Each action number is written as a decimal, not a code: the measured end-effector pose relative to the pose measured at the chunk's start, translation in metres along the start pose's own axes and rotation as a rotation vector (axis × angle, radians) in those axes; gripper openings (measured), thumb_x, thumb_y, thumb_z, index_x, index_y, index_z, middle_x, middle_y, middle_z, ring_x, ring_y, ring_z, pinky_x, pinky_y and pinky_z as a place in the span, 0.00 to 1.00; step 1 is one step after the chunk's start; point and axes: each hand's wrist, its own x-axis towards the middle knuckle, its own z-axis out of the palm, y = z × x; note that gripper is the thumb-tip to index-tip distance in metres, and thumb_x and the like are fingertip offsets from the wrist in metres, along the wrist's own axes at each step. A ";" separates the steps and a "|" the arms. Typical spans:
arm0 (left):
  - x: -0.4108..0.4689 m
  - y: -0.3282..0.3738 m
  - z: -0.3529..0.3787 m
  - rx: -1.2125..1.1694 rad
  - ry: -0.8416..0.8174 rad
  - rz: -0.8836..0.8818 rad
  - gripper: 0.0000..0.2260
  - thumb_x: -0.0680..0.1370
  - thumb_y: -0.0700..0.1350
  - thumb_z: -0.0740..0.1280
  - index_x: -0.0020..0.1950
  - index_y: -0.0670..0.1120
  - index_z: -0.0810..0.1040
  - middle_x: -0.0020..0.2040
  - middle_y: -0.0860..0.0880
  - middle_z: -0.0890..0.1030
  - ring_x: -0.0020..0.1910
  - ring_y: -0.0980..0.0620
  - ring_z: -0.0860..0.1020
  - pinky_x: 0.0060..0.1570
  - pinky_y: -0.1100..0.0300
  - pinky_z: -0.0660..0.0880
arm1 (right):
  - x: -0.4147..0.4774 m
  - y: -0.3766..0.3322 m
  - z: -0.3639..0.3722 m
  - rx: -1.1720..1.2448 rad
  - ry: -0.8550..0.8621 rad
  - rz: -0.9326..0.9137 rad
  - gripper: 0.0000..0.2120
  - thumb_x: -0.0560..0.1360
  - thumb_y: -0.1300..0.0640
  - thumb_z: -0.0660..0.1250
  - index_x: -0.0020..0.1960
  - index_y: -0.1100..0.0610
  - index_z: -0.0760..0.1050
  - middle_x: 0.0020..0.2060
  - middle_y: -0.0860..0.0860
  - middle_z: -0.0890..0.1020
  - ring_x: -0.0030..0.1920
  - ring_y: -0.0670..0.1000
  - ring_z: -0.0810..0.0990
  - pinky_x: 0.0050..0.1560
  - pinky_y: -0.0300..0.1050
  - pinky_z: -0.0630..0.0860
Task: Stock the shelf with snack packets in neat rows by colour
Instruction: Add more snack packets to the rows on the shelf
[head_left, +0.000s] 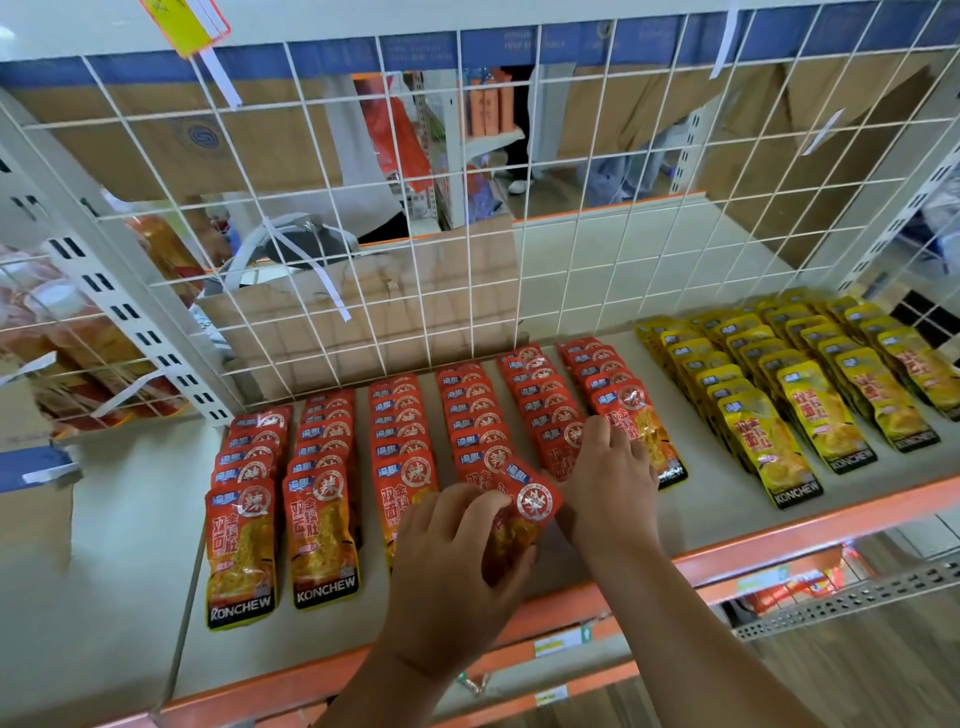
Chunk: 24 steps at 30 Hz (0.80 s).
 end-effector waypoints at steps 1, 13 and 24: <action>0.000 0.000 0.000 0.000 0.001 0.001 0.20 0.73 0.57 0.74 0.60 0.49 0.79 0.57 0.49 0.79 0.54 0.45 0.77 0.55 0.48 0.75 | 0.000 0.000 0.000 0.001 0.002 -0.001 0.38 0.70 0.35 0.72 0.70 0.54 0.61 0.65 0.55 0.75 0.68 0.59 0.71 0.68 0.60 0.72; 0.000 -0.001 0.001 0.014 0.003 -0.008 0.19 0.73 0.57 0.73 0.60 0.48 0.80 0.56 0.49 0.80 0.53 0.46 0.78 0.55 0.48 0.75 | 0.000 0.002 -0.002 0.005 0.005 -0.012 0.38 0.71 0.34 0.71 0.71 0.54 0.61 0.66 0.55 0.74 0.68 0.59 0.71 0.68 0.59 0.71; -0.001 -0.002 0.003 0.016 0.003 0.001 0.20 0.73 0.56 0.74 0.61 0.50 0.78 0.56 0.49 0.79 0.54 0.44 0.78 0.54 0.46 0.75 | -0.007 0.016 -0.007 0.003 0.016 -0.091 0.37 0.70 0.30 0.70 0.67 0.51 0.63 0.63 0.53 0.73 0.64 0.57 0.72 0.63 0.56 0.74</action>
